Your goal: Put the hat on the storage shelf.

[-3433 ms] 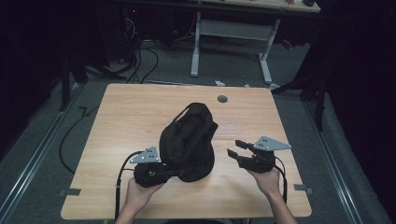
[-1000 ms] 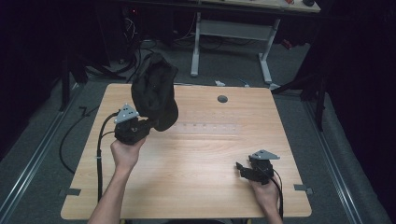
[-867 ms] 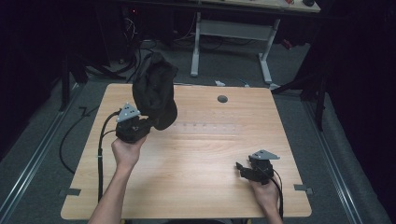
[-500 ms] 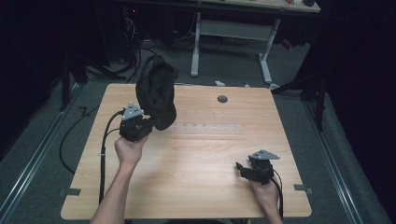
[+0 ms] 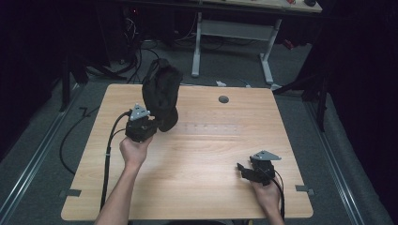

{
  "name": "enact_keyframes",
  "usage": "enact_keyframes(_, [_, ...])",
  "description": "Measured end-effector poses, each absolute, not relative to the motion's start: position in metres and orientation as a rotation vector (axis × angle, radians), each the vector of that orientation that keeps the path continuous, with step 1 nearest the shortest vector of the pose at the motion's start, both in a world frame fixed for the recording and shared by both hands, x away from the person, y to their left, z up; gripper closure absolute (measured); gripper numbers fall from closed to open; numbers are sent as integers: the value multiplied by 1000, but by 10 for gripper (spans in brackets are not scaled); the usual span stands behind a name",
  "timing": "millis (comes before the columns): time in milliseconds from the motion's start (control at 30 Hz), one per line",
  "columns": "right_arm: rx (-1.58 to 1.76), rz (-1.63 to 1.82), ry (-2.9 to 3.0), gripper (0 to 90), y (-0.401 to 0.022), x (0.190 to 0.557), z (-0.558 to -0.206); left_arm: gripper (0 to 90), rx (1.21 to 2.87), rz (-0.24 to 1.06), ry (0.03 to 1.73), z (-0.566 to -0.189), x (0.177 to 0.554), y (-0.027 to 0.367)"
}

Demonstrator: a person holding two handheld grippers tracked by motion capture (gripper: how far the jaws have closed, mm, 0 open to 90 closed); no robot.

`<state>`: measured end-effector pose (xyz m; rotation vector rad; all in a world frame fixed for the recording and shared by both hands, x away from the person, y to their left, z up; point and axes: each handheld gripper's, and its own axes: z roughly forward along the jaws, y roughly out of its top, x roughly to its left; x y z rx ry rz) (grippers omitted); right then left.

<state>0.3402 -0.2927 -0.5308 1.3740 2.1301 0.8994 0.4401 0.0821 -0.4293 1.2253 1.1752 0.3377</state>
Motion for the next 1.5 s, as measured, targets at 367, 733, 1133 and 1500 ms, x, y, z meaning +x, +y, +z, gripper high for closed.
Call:
enact_keyframes(367, [1377,901,2130,356,-293,340,-531,859,1253,350,1184,-439,442,76])
enact_keyframes(733, [1374,902,2134,355,-293,340,-531,854,1261,324,1214,-455,443,73])
enact_keyframes(1133, [1372,902,2135,355,-293,340,-531,664,1246,302,1252,-457,440,76])
enact_keyframes(1500, [1376,904,2135,354,-292,340,-531,384,1228,317,1270,-451,433,82])
